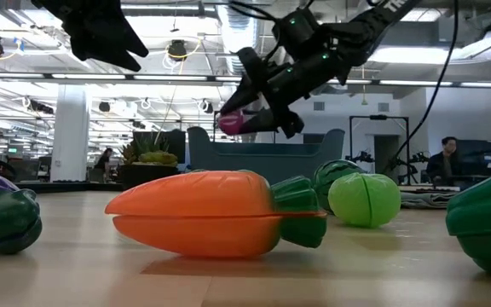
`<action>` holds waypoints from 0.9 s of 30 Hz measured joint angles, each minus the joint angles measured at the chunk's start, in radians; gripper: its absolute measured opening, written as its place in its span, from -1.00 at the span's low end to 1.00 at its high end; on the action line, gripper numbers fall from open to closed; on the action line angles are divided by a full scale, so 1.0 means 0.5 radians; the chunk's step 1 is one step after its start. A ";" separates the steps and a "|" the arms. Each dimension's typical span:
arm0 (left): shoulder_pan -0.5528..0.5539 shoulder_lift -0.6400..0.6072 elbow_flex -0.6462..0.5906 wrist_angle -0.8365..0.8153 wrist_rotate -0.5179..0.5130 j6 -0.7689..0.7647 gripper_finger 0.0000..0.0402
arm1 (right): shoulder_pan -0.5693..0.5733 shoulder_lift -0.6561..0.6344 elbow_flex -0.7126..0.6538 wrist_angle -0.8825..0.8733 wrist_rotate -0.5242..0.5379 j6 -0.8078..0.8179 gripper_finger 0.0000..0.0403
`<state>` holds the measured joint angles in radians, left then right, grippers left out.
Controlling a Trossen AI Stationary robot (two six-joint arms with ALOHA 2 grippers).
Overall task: Pick and placing Produce into tupperware
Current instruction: Put the onion into the blue bin
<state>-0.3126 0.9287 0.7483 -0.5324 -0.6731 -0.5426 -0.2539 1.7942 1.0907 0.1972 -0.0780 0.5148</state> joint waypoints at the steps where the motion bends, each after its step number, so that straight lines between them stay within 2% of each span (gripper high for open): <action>1: 0.000 0.000 0.000 0.000 -0.009 0.000 0.35 | -0.007 0.014 0.023 -0.030 0.006 -0.002 0.36; 7: 0.000 0.000 0.000 -0.002 -0.023 -0.001 0.35 | -0.040 0.031 0.067 -0.142 0.114 -0.051 0.36; 27: 0.000 0.000 0.000 -0.018 -0.084 -0.001 0.35 | -0.068 0.031 0.067 -0.219 0.166 -0.074 0.36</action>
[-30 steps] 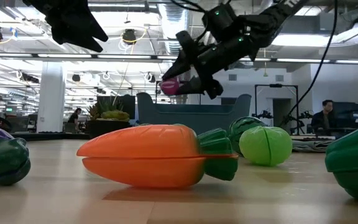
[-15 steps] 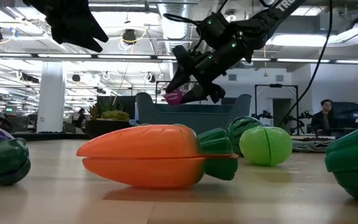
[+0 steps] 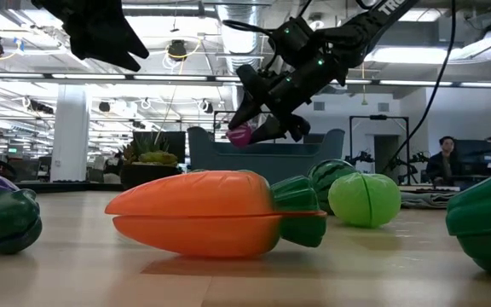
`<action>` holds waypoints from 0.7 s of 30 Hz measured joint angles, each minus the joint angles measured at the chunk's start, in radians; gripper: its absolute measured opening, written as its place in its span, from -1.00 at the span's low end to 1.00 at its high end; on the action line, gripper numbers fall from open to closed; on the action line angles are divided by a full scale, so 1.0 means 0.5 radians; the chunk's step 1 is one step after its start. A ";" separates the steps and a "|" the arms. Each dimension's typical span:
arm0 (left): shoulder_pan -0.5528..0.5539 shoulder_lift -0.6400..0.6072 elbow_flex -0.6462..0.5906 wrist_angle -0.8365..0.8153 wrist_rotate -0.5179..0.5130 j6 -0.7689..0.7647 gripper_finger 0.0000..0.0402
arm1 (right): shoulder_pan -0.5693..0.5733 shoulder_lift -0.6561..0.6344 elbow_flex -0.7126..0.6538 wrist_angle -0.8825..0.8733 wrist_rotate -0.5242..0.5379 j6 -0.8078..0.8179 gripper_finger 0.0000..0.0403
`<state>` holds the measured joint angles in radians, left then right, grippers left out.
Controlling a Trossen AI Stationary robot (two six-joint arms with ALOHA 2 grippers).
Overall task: Pick and placing Produce into tupperware
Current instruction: Put the onion into the blue bin
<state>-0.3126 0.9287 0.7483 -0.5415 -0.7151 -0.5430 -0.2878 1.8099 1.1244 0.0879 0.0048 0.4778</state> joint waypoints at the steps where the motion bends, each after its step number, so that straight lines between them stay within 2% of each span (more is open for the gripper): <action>1: 0.000 0.000 0.000 0.001 0.000 0.000 0.35 | 0.000 0.000 0.000 0.000 -0.001 0.000 0.36; 11: 0.000 0.000 0.000 0.002 0.000 -0.004 0.35 | 0.009 0.011 0.003 0.004 0.035 -0.014 0.36; 21: 0.000 -0.001 0.000 0.006 0.002 -0.015 0.35 | 0.035 0.246 0.274 -0.170 0.059 -0.032 0.36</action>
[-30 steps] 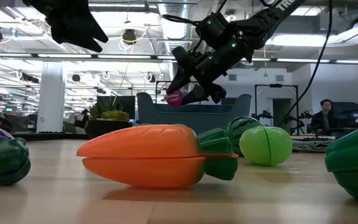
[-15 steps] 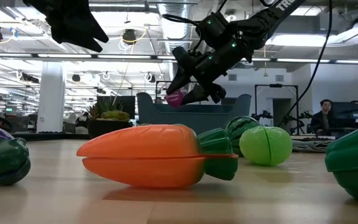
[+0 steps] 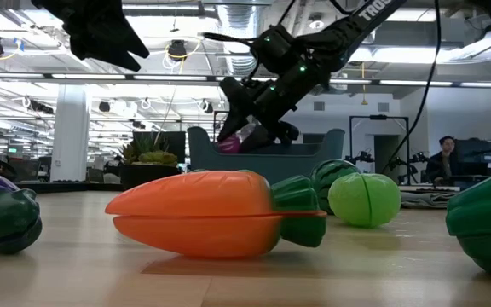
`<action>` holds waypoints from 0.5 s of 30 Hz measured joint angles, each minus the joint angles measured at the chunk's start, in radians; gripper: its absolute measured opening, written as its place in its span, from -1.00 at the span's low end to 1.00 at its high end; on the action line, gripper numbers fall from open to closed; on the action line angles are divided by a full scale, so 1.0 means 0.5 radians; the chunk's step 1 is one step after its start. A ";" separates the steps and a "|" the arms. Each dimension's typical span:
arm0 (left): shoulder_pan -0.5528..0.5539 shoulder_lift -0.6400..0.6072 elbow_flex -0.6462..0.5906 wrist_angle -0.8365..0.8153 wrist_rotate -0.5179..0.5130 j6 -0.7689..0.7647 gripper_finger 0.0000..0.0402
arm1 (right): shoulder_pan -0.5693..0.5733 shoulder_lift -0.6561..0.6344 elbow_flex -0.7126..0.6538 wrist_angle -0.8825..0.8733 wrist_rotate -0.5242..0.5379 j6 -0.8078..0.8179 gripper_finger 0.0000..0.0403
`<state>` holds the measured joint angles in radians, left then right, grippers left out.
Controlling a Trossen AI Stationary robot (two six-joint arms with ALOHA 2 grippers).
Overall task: Pick and placing Produce into tupperware
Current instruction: Put the onion into the blue bin
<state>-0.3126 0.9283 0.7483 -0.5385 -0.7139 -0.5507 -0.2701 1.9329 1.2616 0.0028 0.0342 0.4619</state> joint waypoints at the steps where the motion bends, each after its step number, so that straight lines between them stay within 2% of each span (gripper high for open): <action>1: 0.000 0.000 0.000 -0.002 0.001 -0.009 0.35 | -0.005 0.009 0.023 -0.002 -0.002 0.000 0.36; 15: 0.000 0.000 0.000 -0.004 -0.014 0.014 0.35 | -0.040 0.007 0.087 -0.265 0.092 -0.097 0.36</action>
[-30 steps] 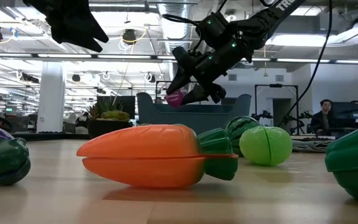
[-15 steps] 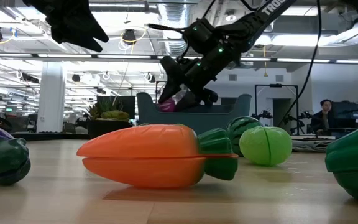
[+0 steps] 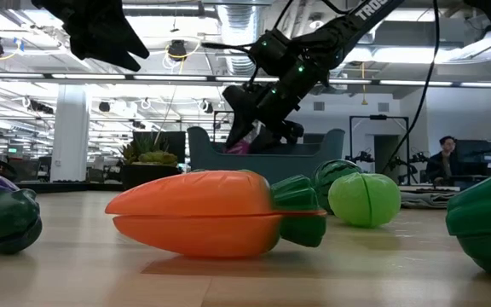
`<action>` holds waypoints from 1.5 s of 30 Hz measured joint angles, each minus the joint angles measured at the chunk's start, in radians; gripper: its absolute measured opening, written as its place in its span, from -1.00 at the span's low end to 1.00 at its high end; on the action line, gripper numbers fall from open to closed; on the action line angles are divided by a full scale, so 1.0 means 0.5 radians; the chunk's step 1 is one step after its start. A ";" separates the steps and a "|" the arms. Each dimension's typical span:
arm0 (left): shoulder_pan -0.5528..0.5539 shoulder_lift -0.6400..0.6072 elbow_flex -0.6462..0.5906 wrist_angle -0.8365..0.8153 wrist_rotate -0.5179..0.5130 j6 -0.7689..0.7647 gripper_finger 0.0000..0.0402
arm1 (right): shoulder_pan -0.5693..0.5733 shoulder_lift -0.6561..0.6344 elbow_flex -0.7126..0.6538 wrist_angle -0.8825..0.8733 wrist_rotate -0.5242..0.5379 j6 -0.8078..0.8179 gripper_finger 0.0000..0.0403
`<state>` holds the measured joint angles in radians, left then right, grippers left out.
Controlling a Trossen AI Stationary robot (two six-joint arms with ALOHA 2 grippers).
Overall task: Pick and placing Produce into tupperware
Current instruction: Put the onion into the blue bin
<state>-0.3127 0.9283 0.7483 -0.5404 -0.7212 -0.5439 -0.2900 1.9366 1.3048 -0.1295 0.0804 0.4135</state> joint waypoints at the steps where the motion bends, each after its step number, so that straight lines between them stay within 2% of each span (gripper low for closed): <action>1: 0.000 0.000 0.000 0.001 -0.001 0.005 0.35 | 0.004 0.000 0.000 0.004 -0.001 -0.006 0.36; 25: -0.001 0.001 0.000 0.001 -0.003 0.005 0.35 | 0.092 0.000 0.000 -0.013 0.049 -0.012 0.36; 45: -0.001 0.000 0.000 0.000 0.016 0.004 0.35 | 0.142 0.000 0.000 -0.042 -0.002 -0.001 0.41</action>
<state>-0.3130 0.9285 0.7483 -0.5404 -0.7132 -0.5421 -0.2189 1.9366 1.3048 -0.1504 0.0793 0.4133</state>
